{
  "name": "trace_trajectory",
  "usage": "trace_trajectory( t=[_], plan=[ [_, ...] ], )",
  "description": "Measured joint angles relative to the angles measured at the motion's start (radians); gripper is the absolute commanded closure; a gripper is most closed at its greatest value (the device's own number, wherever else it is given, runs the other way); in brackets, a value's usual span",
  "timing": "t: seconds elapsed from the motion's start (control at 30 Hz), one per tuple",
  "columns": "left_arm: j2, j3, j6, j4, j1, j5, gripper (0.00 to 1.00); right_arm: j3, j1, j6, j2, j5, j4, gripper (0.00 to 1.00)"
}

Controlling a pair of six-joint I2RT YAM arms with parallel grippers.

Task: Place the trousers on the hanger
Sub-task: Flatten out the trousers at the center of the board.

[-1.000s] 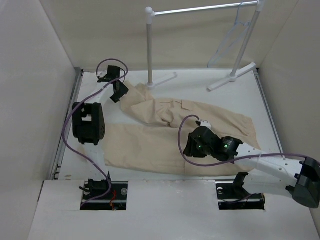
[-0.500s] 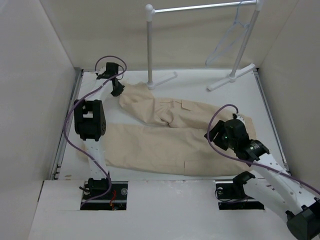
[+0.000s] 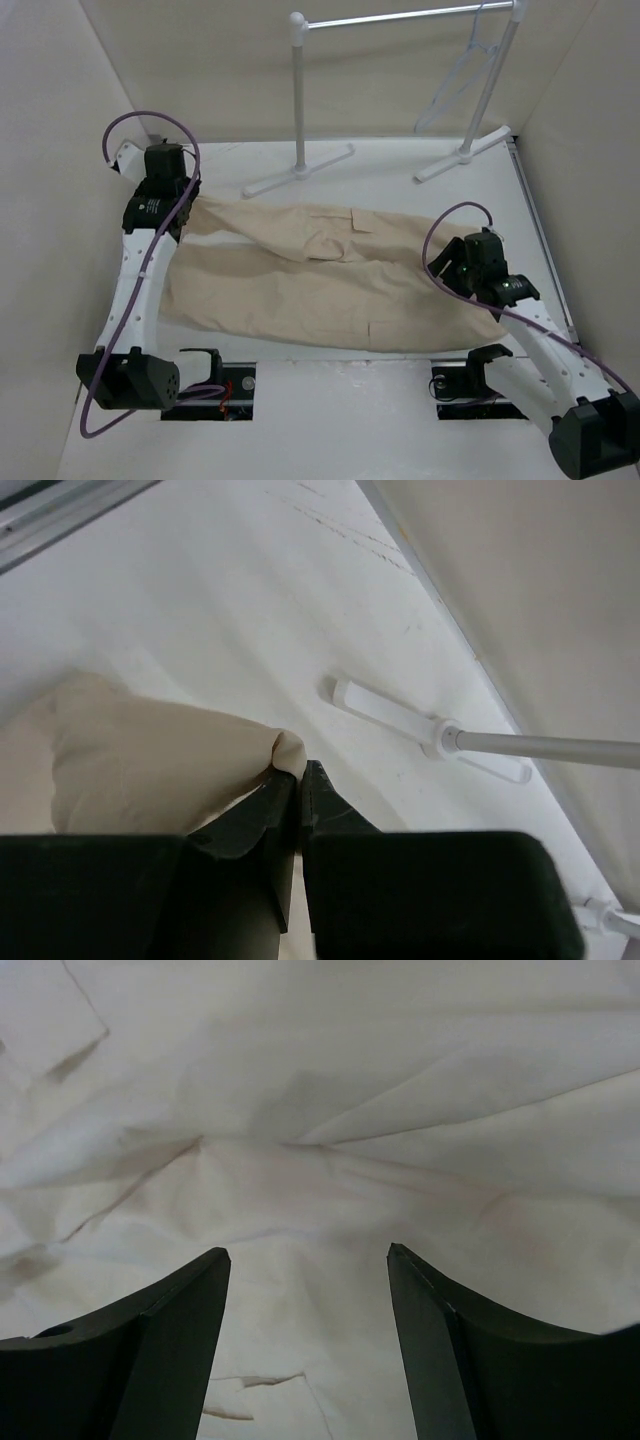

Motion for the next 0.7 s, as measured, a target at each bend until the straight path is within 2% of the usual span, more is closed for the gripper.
trace_trajectory(
  t=[0.23,0.37,0.43,0.47,0.5,0.53,0.57,0.63,0.7],
  plan=[
    [0.011,0.063,0.01,-0.146,0.023,-0.005,0.96,0.015,-0.011,-0.007,-0.002,0.0,0.014,0.25],
    [0.216,0.272,0.05,-0.15,0.051,-0.005,0.96,0.047,-0.048,-0.012,0.031,0.0,0.027,0.25],
    [0.374,0.404,0.07,-0.138,0.067,-0.005,0.95,0.077,-0.081,-0.023,0.064,0.003,0.037,0.3],
    [0.47,0.483,0.081,-0.135,0.077,-0.005,0.93,0.098,-0.104,-0.029,0.084,0.005,0.043,0.35],
    [0.571,0.566,0.091,-0.135,0.087,-0.005,0.87,0.118,-0.127,-0.038,0.103,0.008,0.047,0.46],
    [0.677,0.656,0.1,-0.143,0.097,-0.003,0.79,0.142,-0.156,-0.05,0.126,0.013,0.053,0.64],
    [0.781,0.74,0.109,-0.154,0.108,0.001,0.74,0.166,-0.184,-0.066,0.15,0.016,0.06,0.72],
    [0.951,0.856,0.121,-0.18,0.127,0.014,0.62,0.224,-0.251,-0.085,0.215,0.027,0.076,0.72],
    [1.054,0.874,0.132,-0.212,0.142,0.028,0.51,0.288,-0.314,-0.101,0.303,0.04,0.096,0.62]
  ],
)
